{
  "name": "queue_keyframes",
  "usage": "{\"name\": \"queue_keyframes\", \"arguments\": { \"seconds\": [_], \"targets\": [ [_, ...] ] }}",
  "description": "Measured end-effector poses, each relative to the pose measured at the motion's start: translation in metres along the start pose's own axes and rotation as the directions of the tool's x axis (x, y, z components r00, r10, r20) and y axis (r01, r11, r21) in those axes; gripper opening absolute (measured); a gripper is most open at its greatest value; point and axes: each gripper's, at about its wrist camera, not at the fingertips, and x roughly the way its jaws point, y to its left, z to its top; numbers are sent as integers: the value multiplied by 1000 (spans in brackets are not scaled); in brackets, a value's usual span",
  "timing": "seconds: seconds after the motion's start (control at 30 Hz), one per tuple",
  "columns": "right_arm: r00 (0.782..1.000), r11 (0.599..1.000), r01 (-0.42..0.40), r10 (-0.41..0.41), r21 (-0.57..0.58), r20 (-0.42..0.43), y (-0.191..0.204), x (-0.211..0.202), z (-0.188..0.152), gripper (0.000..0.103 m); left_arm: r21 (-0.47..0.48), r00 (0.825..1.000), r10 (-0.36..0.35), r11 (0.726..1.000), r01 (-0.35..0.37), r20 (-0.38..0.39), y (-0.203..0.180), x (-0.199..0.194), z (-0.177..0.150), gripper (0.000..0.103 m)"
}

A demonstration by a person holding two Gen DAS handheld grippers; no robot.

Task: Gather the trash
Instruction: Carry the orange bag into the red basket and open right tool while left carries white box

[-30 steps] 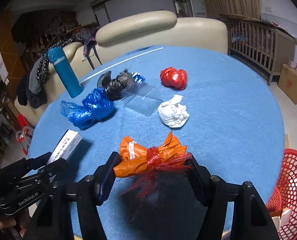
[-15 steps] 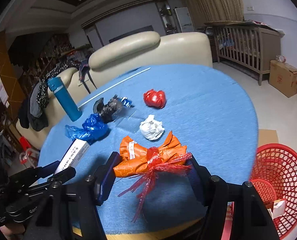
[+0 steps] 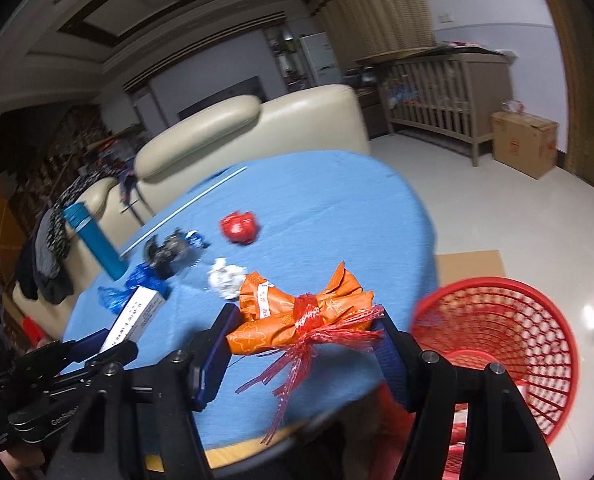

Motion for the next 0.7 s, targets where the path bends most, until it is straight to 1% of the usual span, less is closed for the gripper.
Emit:
{"name": "queue_keyframes", "arguments": {
  "seconds": [0.17,0.4,0.6,0.7],
  "targets": [
    [998,996,64,-65,59,7,-39,-11,-6,69,65,999,-35,997,35,5,-30,2,9,48],
    [988,979,154,-154,136,-10,-95,-22,-13,69,149,996,-94,984,92,4,-77,6,20,48],
    [979,963,203,-200,176,-36,-131,-23,-21,69,217,992,-128,968,127,-9,-110,12,24,48],
    [975,958,220,-214,185,-52,-142,-22,-27,69,241,989,-145,960,144,-12,-125,13,27,48]
  ]
}}
